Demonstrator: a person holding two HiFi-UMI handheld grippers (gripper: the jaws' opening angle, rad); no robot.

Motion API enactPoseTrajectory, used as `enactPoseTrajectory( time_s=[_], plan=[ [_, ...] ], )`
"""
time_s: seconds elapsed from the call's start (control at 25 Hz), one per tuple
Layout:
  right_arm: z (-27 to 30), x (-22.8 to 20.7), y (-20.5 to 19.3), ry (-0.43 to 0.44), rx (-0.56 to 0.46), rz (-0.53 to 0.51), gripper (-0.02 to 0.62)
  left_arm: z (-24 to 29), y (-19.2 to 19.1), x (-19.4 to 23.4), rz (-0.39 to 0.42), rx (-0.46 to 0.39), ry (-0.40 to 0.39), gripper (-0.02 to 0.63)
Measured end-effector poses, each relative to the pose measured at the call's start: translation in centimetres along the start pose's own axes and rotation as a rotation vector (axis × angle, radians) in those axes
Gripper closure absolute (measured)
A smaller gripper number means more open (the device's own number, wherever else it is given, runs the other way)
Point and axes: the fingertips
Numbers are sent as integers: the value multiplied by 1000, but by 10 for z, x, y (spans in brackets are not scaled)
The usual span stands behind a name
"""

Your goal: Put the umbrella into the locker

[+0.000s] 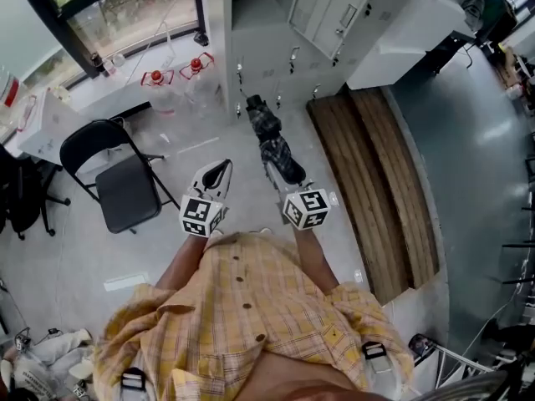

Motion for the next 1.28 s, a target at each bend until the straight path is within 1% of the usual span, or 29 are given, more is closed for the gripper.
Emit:
enactPoseTrajectory(
  time_s=[0.2, 0.36, 0.64, 0.88, 1.08, 1.28],
  plan=[
    [-7, -9, 3, 9, -4, 8, 416, 5, 2, -9, -15, -6, 20, 603],
    [-13, -19, 6, 25, -12, 3, 416, 12, 2, -17, -8, -2, 40, 603],
    [-28, -37, 9, 46, -33, -2, 416, 20, -1, -38, -16, -5, 111, 603],
    [-34, -49, 8, 63, -38, 21, 416, 25, -3, -56, -4, 10, 122, 603],
    [-17, -53, 10, 70, -32, 29, 416, 34, -12, -46, -26, 24, 137, 603],
    [17, -56, 14, 76, -27, 12, 416, 54, -11, -16, -27, 4, 135, 603]
  ],
)
Point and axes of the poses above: the fingertips, and each gripper's own axes: z forward along the fingers, x to its left, y out of its top, and after that the axes turned 13 degrees about -y, right-handed
